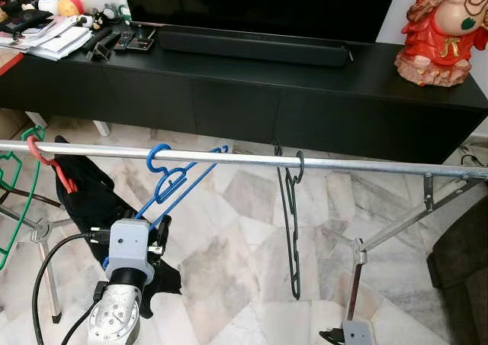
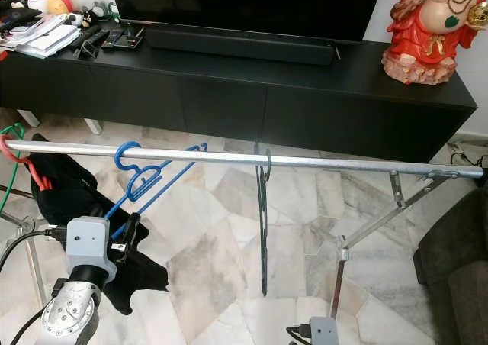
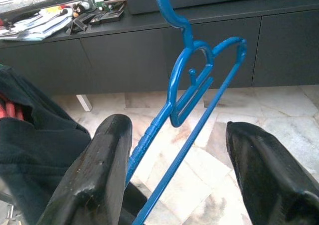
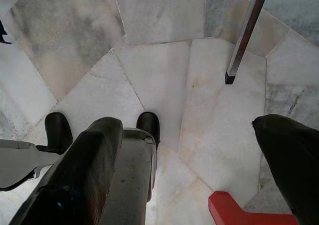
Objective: Hang hanger
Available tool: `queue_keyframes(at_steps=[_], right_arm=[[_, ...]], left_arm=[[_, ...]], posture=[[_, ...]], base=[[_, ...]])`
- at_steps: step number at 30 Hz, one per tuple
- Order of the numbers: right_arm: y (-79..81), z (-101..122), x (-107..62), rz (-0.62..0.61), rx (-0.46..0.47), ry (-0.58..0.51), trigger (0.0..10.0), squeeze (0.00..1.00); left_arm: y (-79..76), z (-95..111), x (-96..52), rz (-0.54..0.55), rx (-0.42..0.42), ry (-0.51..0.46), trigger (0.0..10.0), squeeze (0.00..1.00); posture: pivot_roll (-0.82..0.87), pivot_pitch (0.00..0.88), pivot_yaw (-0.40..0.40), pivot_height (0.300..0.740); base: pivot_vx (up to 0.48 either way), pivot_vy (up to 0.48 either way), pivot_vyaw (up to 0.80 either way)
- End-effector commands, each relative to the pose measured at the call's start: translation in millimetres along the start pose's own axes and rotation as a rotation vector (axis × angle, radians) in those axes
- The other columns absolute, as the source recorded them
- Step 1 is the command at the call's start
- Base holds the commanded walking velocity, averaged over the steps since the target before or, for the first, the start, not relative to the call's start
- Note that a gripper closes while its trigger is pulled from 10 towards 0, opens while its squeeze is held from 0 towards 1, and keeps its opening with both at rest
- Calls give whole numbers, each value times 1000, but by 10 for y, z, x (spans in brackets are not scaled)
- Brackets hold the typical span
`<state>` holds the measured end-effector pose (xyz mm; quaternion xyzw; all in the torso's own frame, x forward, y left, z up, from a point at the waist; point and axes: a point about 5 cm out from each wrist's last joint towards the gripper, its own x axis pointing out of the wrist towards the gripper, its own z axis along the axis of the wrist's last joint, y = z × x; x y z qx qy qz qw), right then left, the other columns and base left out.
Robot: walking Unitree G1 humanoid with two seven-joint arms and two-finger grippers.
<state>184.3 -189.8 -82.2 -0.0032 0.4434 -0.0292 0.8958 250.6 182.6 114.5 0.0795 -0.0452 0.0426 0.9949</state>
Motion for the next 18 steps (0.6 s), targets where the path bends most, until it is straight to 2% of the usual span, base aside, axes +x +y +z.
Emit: queue_keyframes(at_steps=[1,18], right_arm=[[-6,-71,-13,-7,12,23,10000,0],[-7,-71,-15,-11,19,16,10000,0]], left_arm=[[8,23,-22,5,-3,-14,10000,0],[7,12,-15,13,-18,-7,10000,0]], posture=[[-46,181,6,740],[-50,184,6,740]], base=[[0,0,0],[0,0,0]])
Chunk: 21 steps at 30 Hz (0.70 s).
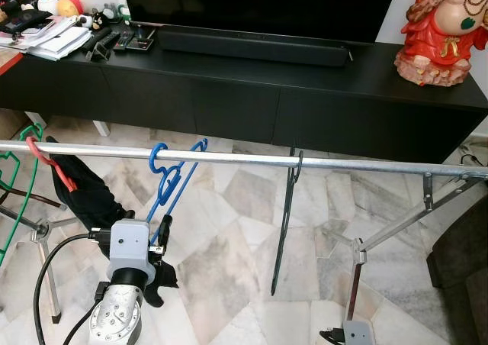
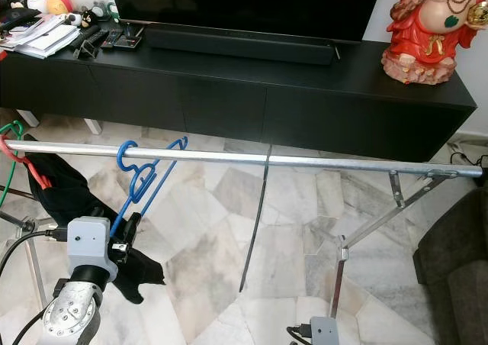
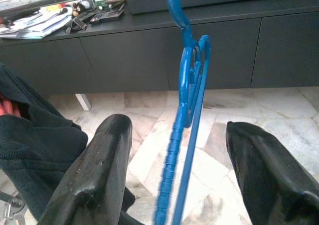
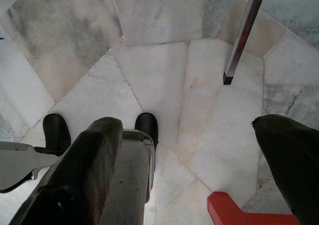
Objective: Hang hanger
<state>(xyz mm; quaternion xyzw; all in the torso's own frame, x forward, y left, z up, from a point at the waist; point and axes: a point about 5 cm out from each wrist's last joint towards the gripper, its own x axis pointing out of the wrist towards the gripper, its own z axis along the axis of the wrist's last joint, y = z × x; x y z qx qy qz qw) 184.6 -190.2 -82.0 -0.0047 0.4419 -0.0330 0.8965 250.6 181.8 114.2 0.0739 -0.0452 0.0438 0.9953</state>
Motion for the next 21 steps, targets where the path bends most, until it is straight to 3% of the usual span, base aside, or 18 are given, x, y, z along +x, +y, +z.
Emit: queue_keyframes(at_steps=[1,12,21], right_arm=[[-3,-76,-15,-3,18,19,10000,0],[-4,-68,-15,0,24,11,10000,0],[-4,-66,-15,1,22,12,10000,0]], left_arm=[[16,14,-14,11,-7,-8,10000,0],[22,16,-10,20,-7,-9,10000,0],[32,16,-5,26,-14,-7,10000,0]], posture=[[-50,184,6,740],[-48,184,4,740],[-49,183,3,740]], base=[[0,0,0],[0,0,0],[-280,0,0]])
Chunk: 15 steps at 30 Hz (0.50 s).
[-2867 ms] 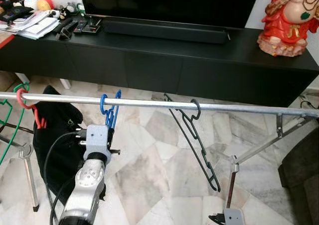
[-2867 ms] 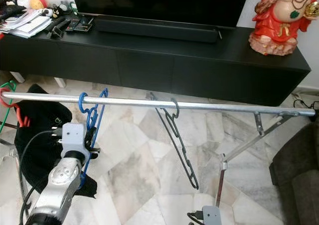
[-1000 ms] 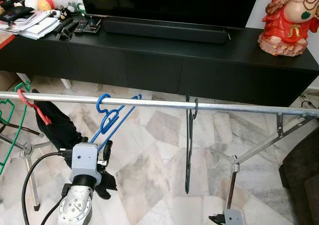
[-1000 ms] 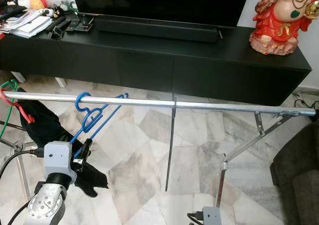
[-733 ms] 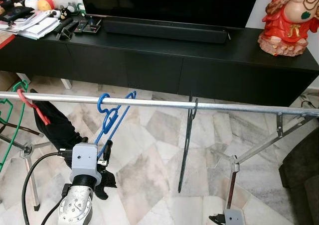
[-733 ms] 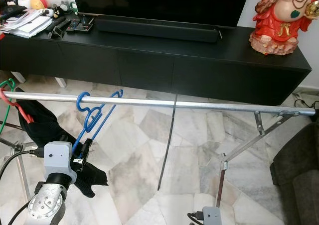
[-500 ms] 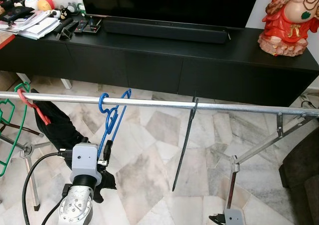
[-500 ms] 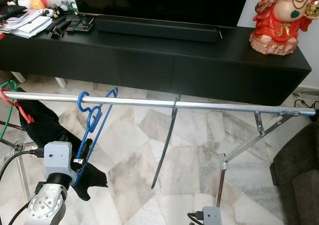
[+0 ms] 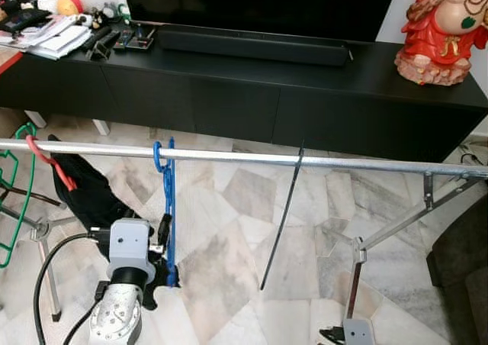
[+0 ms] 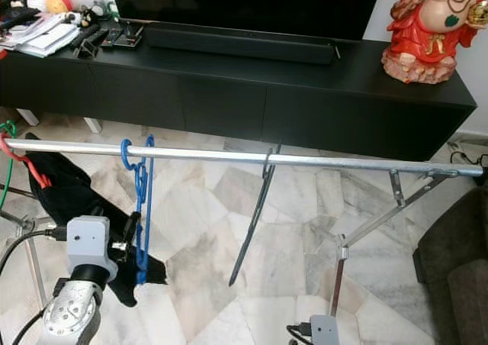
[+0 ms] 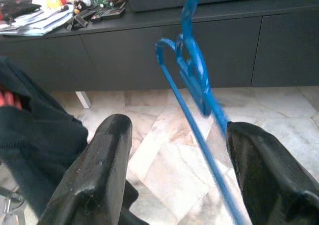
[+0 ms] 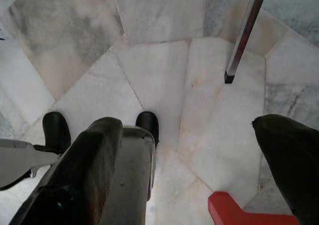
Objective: Hang hanger
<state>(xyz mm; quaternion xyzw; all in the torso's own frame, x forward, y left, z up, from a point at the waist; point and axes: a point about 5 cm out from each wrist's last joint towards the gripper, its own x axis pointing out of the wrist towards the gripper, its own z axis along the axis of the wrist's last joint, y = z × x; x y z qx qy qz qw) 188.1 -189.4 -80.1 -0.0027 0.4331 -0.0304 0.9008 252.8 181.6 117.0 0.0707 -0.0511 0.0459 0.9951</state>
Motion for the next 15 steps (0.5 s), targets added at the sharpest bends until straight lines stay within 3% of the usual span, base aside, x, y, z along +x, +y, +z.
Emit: queue_keyframes(at_steps=[1,15], right_arm=[[-13,-105,-22,-7,20,31,10000,0],[-12,-113,-25,-8,23,30,10000,0]], left_arm=[[39,-8,-27,23,-10,3,10000,0],[29,-10,-17,18,-9,2,10000,0]], posture=[[-49,183,3,740],[-48,172,3,740]], base=[[-277,0,0],[-280,0,0]])
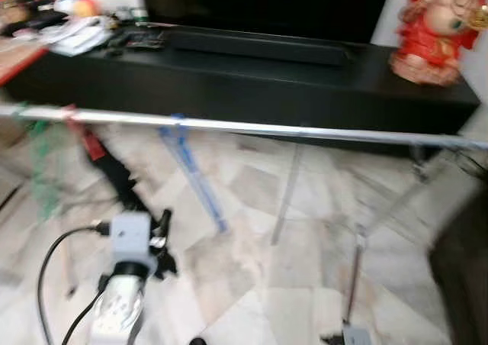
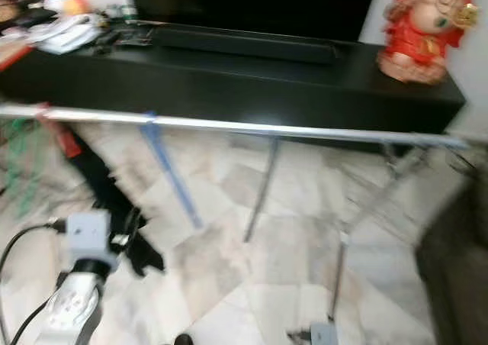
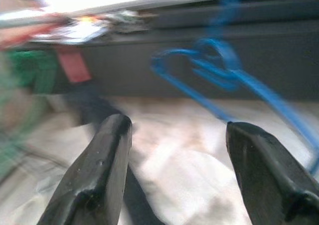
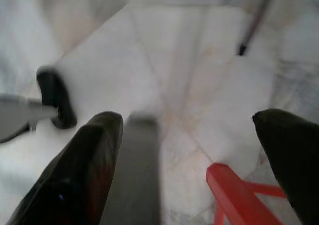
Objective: Hang hanger
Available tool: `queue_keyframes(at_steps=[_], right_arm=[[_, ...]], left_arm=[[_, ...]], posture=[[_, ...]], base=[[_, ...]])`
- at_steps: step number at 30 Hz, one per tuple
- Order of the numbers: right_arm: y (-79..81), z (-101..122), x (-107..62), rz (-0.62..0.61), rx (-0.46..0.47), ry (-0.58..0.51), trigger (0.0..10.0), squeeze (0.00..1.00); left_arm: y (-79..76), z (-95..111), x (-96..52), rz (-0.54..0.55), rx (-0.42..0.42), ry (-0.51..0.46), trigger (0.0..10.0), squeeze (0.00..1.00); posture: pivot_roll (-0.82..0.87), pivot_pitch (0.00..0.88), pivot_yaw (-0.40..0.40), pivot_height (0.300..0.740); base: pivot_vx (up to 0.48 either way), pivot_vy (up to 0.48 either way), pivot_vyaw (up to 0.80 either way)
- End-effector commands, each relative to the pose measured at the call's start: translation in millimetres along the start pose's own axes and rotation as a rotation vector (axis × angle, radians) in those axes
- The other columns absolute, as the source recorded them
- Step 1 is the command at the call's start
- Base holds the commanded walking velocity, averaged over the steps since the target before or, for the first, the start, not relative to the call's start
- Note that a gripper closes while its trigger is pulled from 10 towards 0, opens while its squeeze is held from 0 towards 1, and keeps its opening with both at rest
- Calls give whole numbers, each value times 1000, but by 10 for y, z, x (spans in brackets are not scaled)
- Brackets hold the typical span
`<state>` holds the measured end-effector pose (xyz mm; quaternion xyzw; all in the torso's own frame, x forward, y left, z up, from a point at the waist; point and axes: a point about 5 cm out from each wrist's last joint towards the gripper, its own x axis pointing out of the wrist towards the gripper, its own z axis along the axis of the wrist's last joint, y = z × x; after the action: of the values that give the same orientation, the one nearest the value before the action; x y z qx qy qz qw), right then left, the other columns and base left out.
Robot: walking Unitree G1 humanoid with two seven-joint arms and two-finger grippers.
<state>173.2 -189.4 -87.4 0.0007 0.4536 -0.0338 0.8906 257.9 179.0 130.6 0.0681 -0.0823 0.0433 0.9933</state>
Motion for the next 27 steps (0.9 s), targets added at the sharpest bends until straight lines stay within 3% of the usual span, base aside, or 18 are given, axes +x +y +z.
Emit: queue_keyframes(at_steps=[1,9,13,14,18,21,25,27], right_arm=[[-7,50,8,-5,15,-16,10000,0],[-5,52,9,-5,15,-15,10000,0],[2,55,11,-7,18,-15,10000,0],[2,55,11,-7,18,-15,10000,0],[5,56,11,-10,22,-16,10000,0],[11,54,11,-11,26,-16,10000,0],[13,57,12,-15,34,-19,10000,0],[14,59,12,-15,34,-19,10000,0]], left_arm=[[42,-137,-89,19,0,65,10000,0],[53,-184,-73,18,-5,96,10000,0],[28,-592,-52,-115,9,272,10000,0],[28,-592,-52,-115,9,272,10000,0],[63,-915,-46,-138,28,399,10000,0],[55,-1153,-104,-162,25,519,10000,0],[96,-1493,-309,-142,14,713,10000,0],[107,-1528,-337,-141,19,735,10000,0]], posture=[[-48,172,3,740],[-46,178,3,740],[-41,180,6,740],[-41,180,6,740],[-43,180,6,740],[-48,176,11,740],[-51,177,8,740],[-53,176,8,740]], base=[[-277,0,0],[-99,0,0],[0,0,0],[0,0,0],[0,0,0],[0,0,0],[0,0,0],[0,0,0]])
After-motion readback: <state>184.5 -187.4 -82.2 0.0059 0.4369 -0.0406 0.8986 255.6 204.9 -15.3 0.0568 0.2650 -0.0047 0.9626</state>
